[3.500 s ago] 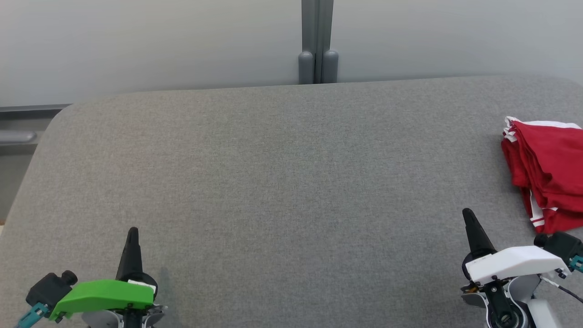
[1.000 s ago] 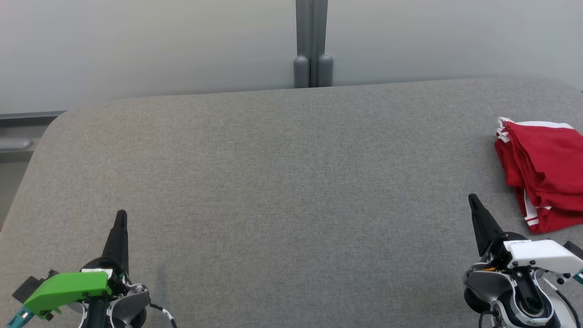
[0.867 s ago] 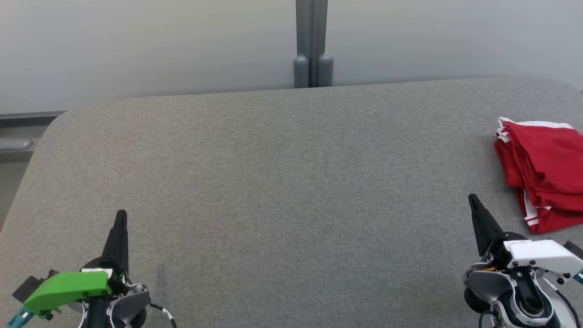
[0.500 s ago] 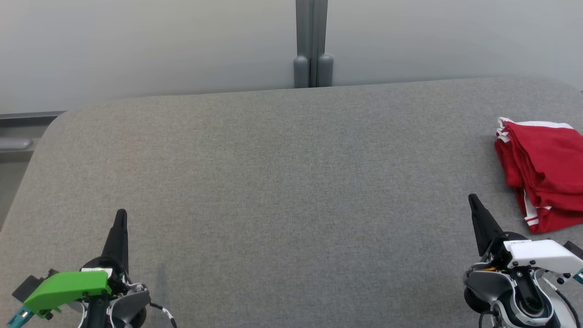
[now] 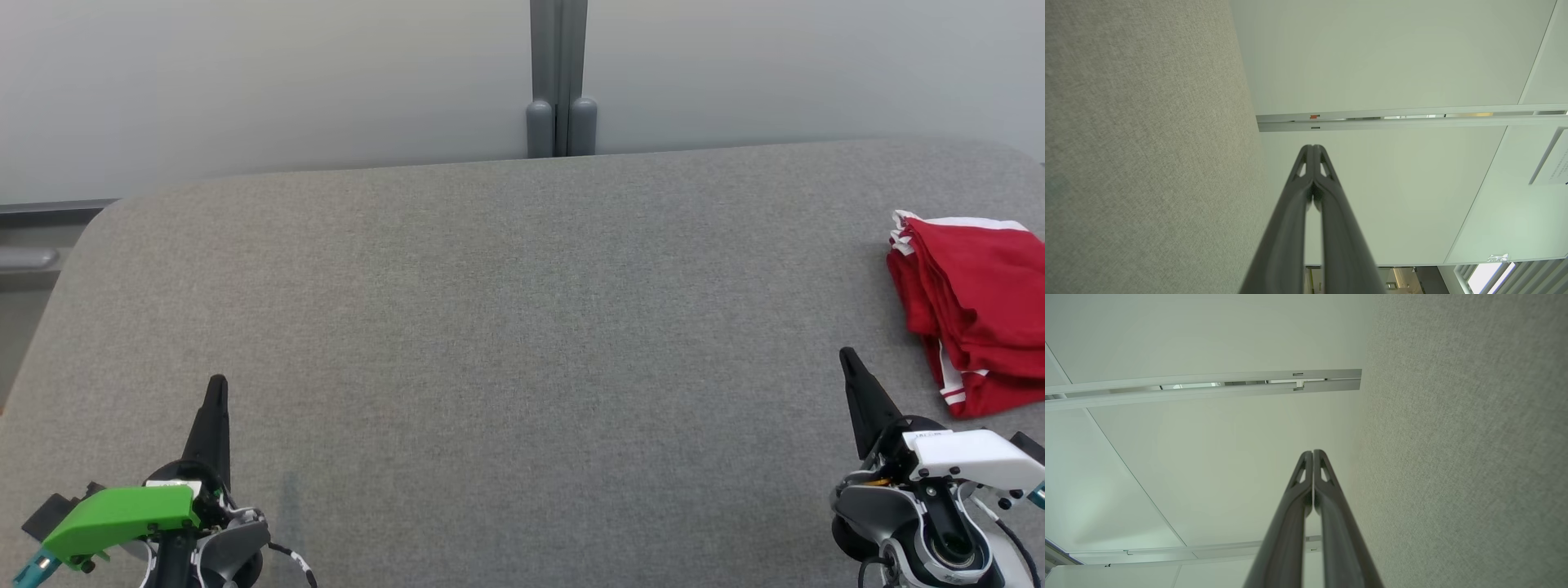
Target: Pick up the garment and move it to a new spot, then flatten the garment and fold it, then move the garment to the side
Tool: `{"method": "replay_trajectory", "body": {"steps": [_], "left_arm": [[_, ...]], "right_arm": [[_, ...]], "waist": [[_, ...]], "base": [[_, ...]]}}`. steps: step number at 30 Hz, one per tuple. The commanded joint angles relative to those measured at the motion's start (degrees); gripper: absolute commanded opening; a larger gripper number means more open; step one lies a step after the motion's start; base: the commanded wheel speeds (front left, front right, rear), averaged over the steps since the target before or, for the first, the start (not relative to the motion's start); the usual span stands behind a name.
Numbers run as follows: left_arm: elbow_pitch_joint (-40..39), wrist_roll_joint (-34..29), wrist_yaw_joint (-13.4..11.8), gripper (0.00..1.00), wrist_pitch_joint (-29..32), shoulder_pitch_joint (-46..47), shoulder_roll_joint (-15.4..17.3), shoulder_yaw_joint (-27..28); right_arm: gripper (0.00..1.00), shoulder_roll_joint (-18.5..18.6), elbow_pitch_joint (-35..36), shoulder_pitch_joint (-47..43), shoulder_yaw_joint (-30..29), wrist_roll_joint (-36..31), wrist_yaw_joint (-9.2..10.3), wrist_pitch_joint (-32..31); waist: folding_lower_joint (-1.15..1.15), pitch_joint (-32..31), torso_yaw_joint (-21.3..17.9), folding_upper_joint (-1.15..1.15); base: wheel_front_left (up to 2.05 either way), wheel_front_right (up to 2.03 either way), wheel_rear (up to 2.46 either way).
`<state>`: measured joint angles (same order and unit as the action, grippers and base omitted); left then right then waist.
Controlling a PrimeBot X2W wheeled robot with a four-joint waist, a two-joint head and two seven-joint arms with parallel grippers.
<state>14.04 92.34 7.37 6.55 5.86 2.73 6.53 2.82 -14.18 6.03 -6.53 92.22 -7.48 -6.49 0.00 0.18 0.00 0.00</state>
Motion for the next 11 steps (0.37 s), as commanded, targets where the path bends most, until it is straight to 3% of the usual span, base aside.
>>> {"method": "replay_trajectory", "body": {"steps": [1, 11], "left_arm": [[-0.1, 0.1, 0.2, 0.00, 0.2, 0.7, 0.3, 0.1], [-0.1, 0.1, 0.2, 0.00, 0.2, 0.7, 0.3, 0.1]], "right_arm": [[0.00, 0.1, 0.3, 0.4, -0.1, 0.4, -0.01, -0.2], [0.00, 0.1, 0.3, 0.4, -0.1, 0.4, -0.02, -0.2]], "waist": [[0.00, 0.0, 0.0, 0.00], [0.00, 0.0, 0.0, 0.00]], "base": [[0.00, 0.00, 0.00], [0.00, 0.00, 0.00]]}}
